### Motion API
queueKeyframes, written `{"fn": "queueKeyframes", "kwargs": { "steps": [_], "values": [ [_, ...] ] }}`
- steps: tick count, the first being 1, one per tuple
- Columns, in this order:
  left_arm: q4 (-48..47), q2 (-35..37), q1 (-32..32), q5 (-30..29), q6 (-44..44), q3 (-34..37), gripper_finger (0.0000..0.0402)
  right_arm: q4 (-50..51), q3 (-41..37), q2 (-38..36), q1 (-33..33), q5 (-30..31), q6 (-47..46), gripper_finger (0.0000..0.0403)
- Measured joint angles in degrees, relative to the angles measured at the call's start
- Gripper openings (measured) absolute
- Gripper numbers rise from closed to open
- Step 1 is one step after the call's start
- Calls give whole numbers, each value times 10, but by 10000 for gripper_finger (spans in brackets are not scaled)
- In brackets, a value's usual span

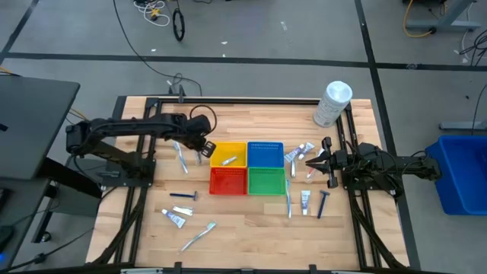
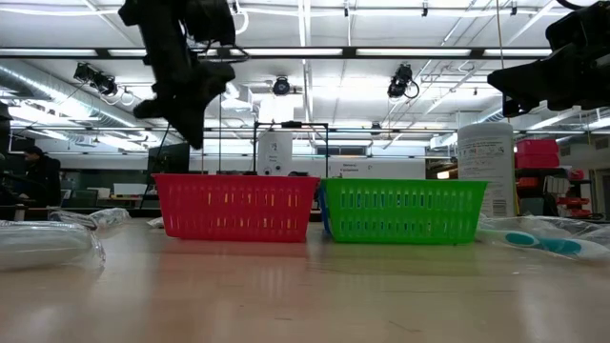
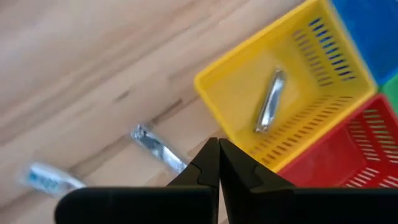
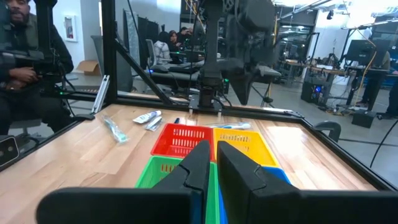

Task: Pick & Place Travel size toiletries
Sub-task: Put the middle left nail cutter into the yellow bin

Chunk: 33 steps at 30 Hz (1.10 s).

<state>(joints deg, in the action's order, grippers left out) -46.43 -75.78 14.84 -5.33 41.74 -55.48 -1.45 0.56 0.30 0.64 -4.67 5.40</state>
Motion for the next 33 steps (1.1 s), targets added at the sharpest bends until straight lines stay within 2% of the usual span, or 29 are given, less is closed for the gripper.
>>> {"fn": "queueKeyframes", "kwargs": {
  "steps": [8,14,21,28,33],
  "values": [
    [8,0,15,19,57,50,16,0,0,0,0,0,0,40],
    [8,0,34,21,87,52,5,0,0,0,0,0,0,40],
    [6,-4,56,50,116,52,20,0,0,0,0,0,0,41],
    [-2,-4,61,32,147,52,6,0,0,0,0,0,0,41],
    [-4,-38,60,31,156,51,11,0,0,0,0,0,0,40]
  ]
}}
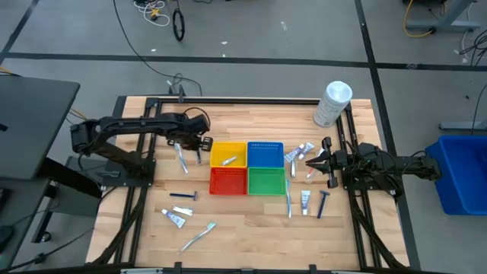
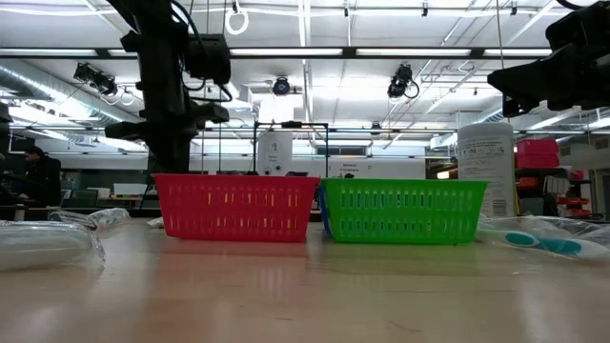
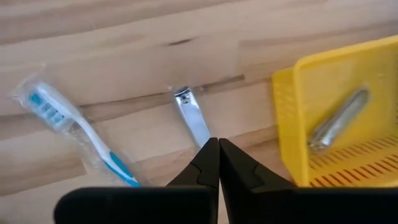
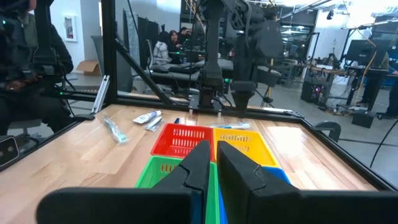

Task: Pick & Place Travel size toiletries
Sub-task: Put the middle left nail cutter into the yellow bin

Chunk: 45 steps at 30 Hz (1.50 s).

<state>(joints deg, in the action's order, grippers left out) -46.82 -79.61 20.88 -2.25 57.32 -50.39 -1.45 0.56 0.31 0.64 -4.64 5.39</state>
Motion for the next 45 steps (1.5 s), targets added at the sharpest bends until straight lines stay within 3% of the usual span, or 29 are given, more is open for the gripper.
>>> {"fn": "queueKeyframes", "kwargs": {
  "steps": [9,18,27,38,45],
  "values": [
    [4,-49,7,0,20,0,18,0,0,0,0,0,0,40],
    [4,-49,7,-14,66,0,10,0,0,0,0,0,0,40],
    [6,-49,7,-23,123,0,59,0,0,0,0,0,0,40],
    [15,-49,7,-30,137,0,143,0,0,0,0,0,0,41],
    [15,-63,7,-26,143,0,175,0,0,0,0,0,0,40]
  ]
}}
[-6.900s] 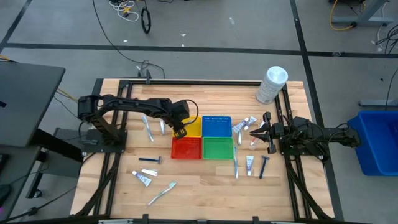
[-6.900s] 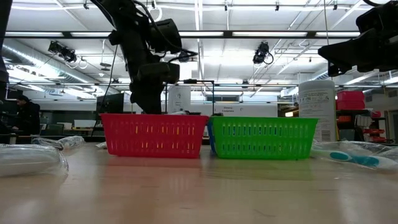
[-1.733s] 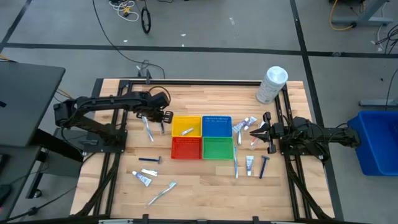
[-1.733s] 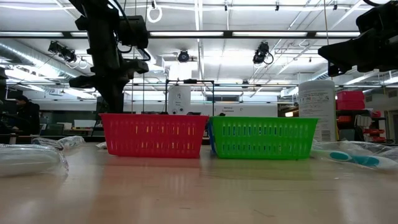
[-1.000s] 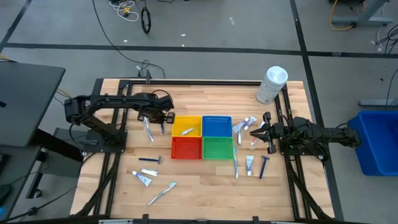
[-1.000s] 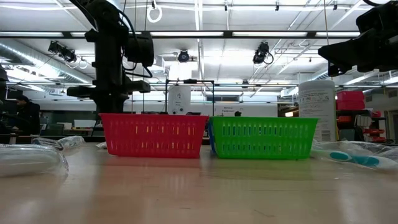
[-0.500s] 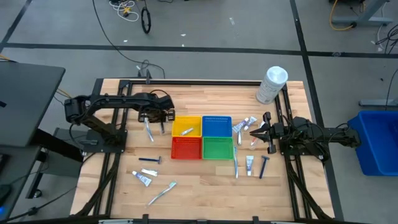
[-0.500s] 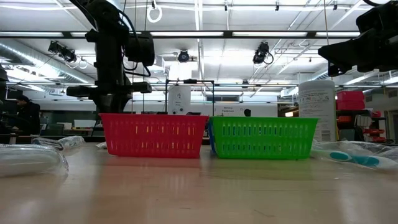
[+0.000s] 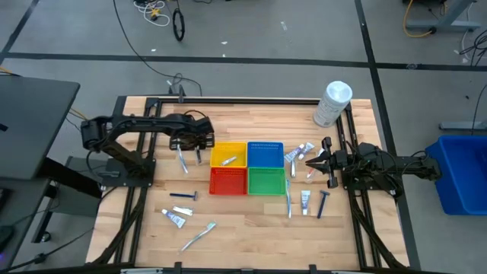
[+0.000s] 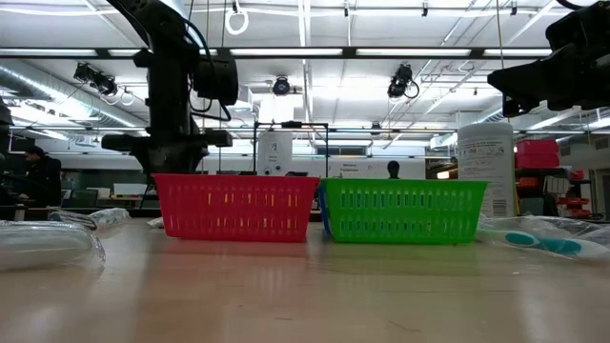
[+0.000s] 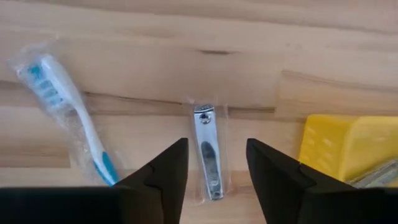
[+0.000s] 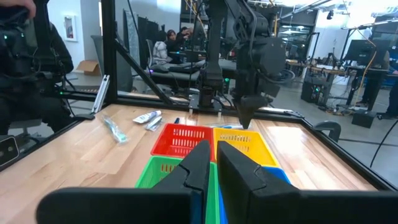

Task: Pick & Place Travel size toiletries
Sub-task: Put the middle left nail cutter into the yellow bin

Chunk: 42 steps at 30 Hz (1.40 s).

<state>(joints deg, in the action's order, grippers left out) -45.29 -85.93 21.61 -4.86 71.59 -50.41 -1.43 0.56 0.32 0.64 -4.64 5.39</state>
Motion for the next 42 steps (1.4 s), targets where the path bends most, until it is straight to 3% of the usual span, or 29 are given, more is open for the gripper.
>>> {"fn": "queueKeyframes", "kwargs": {
  "steps": [12,42],
  "values": [
    [23,-49,1,-11,-5,0,178,0,0,0,0,0,0,41],
    [50,-71,17,1,-20,7,178,0,0,0,0,0,0,40]
  ]
}}
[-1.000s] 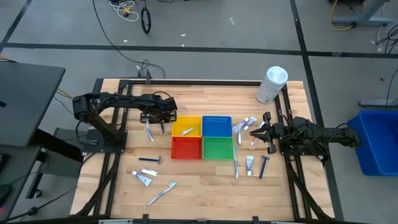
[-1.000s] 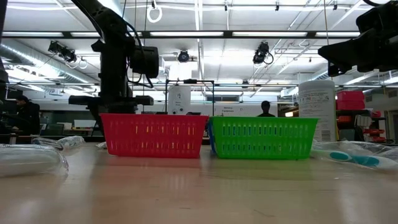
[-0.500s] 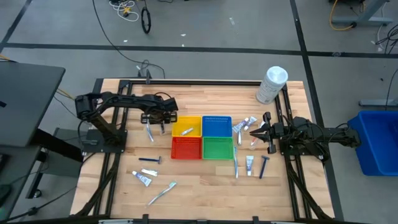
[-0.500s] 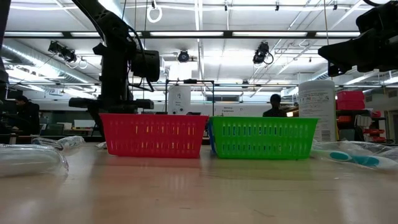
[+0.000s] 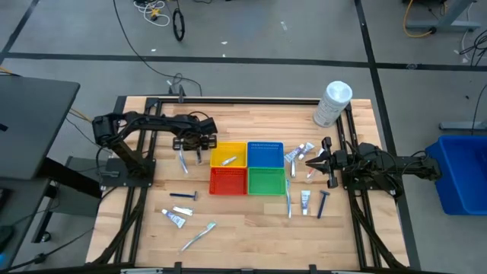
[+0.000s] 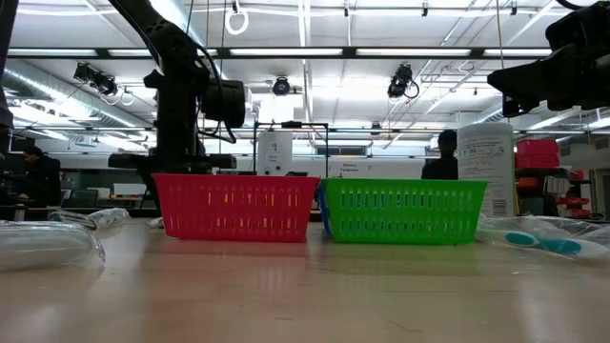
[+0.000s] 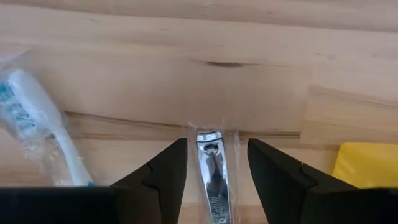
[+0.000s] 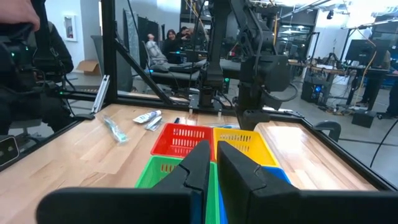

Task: Pick & Place Travel size toiletries
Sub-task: Put the middle left nail cutter into the yellow bin

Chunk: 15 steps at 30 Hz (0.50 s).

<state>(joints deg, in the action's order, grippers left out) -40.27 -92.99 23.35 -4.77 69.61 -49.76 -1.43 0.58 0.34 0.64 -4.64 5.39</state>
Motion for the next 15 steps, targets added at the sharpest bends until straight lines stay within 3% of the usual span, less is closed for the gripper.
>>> {"fn": "queueKeyframes", "kwargs": {
  "steps": [4,15],
  "values": [
    [16,0,0,25,18,25,178,0,0,0,0,0,0,40],
    [19,1,-1,24,20,29,178,0,0,0,0,0,0,41]
  ]
}}
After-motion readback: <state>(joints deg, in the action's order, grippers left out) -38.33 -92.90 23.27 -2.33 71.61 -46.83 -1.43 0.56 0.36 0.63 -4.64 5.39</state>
